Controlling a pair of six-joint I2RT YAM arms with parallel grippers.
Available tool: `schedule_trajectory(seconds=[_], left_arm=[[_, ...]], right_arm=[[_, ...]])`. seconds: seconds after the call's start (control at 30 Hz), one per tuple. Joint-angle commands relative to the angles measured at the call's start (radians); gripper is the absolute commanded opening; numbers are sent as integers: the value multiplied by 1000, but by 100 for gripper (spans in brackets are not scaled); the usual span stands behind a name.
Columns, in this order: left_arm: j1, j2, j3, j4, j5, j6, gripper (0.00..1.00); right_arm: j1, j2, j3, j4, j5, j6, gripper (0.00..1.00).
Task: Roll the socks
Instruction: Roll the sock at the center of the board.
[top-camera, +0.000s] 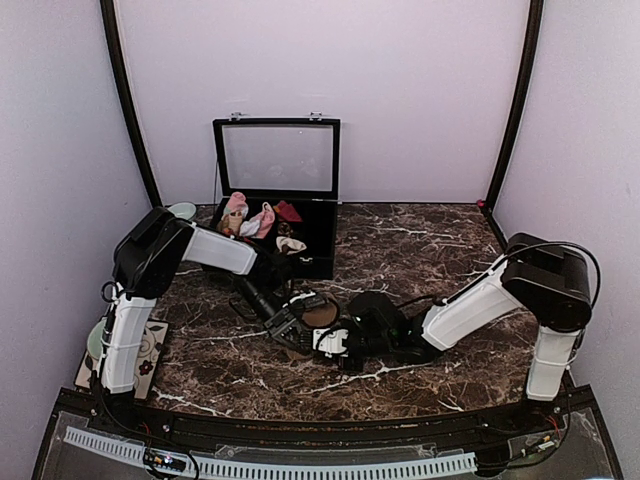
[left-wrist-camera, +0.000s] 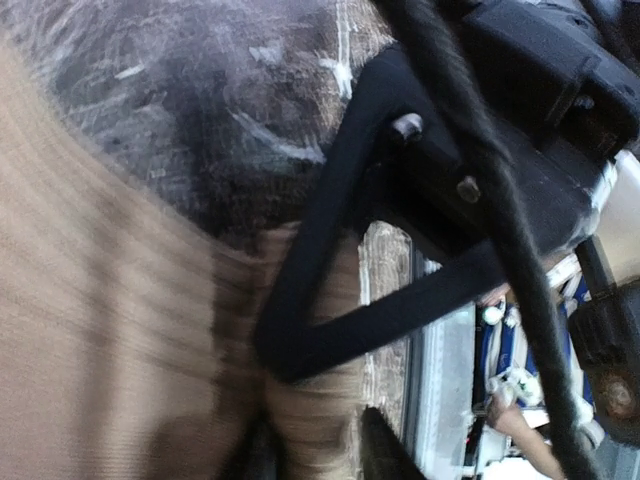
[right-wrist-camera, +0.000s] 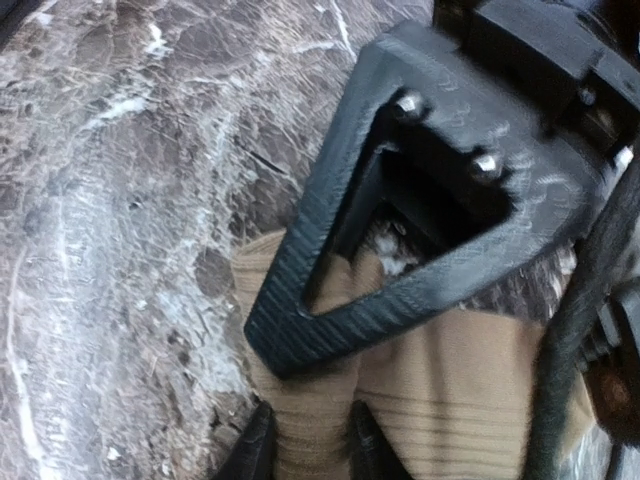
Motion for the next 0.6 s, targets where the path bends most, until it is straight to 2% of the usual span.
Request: schedule_trajectory(seconds=[0.0,0.07,0.1,0.2,0.37,0.5,0.57], left_arm=[[6,-18,-27,0,-166,23,39],[7,-63,-35,32,-208,12,43],[7,-97,-49,59,-237,5,45],[10,-217,-112,152,-341,-12,46],[32,-490,-310,395,-498,-18,47],[32,-660,-403,492,-512,1,47],[34,-697,-424,510,-480,25,46]], right_arm=[[-4,37,8,-83,-39,25,13],[-6,37,18,-127,-68,45,2],[-7,37,22,-149,-80,71,0],[-18,28,26,-197,-137,164,0],[-76,40,39,-274,-297,365,0],[-127,100,82,-360,-455,519,0],[-148,131,96,-384,-555,577,0]])
